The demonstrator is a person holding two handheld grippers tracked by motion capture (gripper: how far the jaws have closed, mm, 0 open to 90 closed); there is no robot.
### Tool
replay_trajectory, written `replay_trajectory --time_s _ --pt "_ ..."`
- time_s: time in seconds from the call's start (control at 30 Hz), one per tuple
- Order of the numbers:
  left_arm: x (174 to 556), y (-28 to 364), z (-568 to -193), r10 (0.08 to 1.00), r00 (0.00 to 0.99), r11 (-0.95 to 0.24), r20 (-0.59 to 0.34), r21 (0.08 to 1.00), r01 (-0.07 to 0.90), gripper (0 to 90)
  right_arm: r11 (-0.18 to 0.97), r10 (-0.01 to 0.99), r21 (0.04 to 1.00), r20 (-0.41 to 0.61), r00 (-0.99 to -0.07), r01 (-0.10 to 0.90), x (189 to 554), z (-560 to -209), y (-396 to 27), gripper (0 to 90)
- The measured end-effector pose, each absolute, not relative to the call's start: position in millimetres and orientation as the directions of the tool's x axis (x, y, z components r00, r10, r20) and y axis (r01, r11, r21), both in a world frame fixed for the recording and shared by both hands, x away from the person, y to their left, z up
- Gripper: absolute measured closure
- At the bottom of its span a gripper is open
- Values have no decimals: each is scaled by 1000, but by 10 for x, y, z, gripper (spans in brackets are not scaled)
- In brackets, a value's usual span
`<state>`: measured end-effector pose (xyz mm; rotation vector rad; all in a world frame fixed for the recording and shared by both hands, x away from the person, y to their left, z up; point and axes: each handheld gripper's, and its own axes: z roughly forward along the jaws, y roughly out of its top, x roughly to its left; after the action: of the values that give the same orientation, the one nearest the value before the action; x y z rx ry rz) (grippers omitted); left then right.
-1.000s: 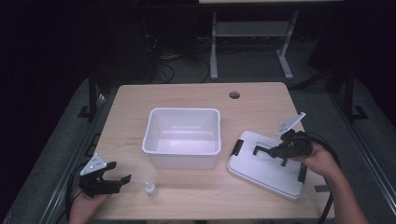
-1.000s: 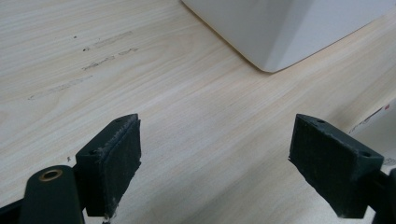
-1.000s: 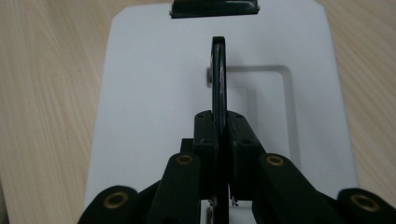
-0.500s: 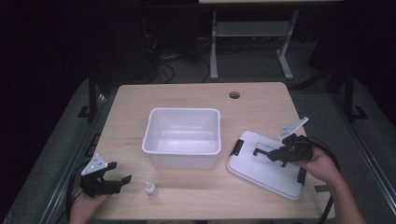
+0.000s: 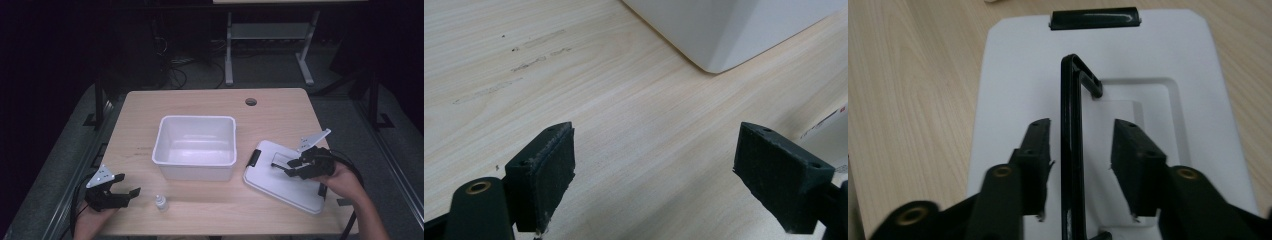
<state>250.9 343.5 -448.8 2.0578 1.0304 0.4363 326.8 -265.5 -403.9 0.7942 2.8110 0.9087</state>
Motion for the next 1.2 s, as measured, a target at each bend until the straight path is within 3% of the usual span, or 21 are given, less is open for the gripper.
replay_trajectory --time_s 0.07,0.2,0.73,1.07,1.2 --pt "2515 3436 -4492 790 612 -363 -43 771 523 167 677 513 577 75 -855 457 3244 -4024 -2639 470" --pt "2518 3422 -4501 787 616 -365 -48 769 525 167 666 511 602 63 -857 441 3168 -3973 -2593 437" --pt "2486 3463 -4415 780 623 -351 -59 782 515 167 662 460 670 -7 -888 337 2844 -3881 -2348 372" --pt "2486 3381 -4374 752 657 -402 -39 763 506 169 648 453 671 43 -891 362 2729 -4123 -2202 343" --pt "2472 3359 -4359 727 682 -402 -75 759 512 169 626 473 672 75 -878 395 2725 -4248 -2190 319"
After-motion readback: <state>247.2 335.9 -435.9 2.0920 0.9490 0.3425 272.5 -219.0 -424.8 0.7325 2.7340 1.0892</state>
